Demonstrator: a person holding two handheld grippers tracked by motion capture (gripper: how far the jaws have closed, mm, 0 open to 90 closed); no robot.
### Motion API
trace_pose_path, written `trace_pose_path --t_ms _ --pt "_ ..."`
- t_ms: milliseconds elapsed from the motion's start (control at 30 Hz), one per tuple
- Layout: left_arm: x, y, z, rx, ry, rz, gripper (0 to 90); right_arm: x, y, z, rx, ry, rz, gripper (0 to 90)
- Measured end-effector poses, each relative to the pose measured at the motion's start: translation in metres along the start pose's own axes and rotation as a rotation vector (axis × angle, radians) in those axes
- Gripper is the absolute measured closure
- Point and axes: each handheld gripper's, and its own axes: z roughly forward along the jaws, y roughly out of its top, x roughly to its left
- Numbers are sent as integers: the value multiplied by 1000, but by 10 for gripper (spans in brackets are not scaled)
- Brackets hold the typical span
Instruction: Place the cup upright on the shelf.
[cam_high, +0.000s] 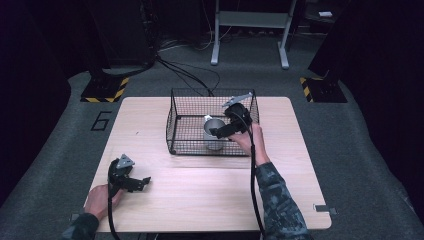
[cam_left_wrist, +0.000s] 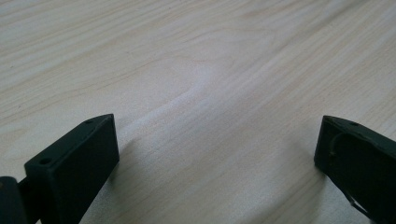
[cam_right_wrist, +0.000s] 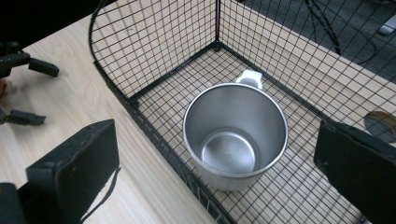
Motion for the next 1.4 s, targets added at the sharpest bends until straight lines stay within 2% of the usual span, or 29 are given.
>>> trace_pose_path --t_ms 167,333,400,467,600,633,667,700,767,833,867,1033,1067,1100,1400 --pt "0 0 0 0 0 0 0 10 -13 -21 -28 -15 -32 0" --pt "0 0 0 -1 0 -1 0 15 -27 -36 -45 -28 -39 0" --pt "0 0 0 0 0 0 0 18 -39 -45 -46 -41 -42 0" --pt "0 0 0 0 0 -1 0 19 -44 -47 -48 -45 -41 0" --pt "0 0 0 0 0 -1 0 20 -69 -58 -40 -71 -27 0" --pt "0 0 0 0 0 -1 0 20 -69 -58 -40 -71 -27 0" --pt "0 0 0 0 0 0 0 18 -80 -62 -33 -82 -30 0" --pt "0 0 0 0 0 0 0 18 -80 -62 -33 -82 -30 0" --pt "0 0 0 0 0 0 0 15 -97 -66 -26 -105 -7 0" --pt "0 0 0 0 0 -1 0 14 -104 -67 -21 -106 6 0" --pt "0 0 0 0 0 -1 0 10 -117 -68 -19 -116 18 0" --pt "0 0 0 0 0 0 0 2 -154 -70 -10 -149 71 0" --pt "0 0 0 0 0 0 0 2 -154 -70 -10 -149 71 0" --pt "0 0 0 0 0 0 0 -4 -172 -69 -1 -158 95 0" --pt "0 0 0 1 0 0 0 -21 -239 -65 32 -195 219 0"
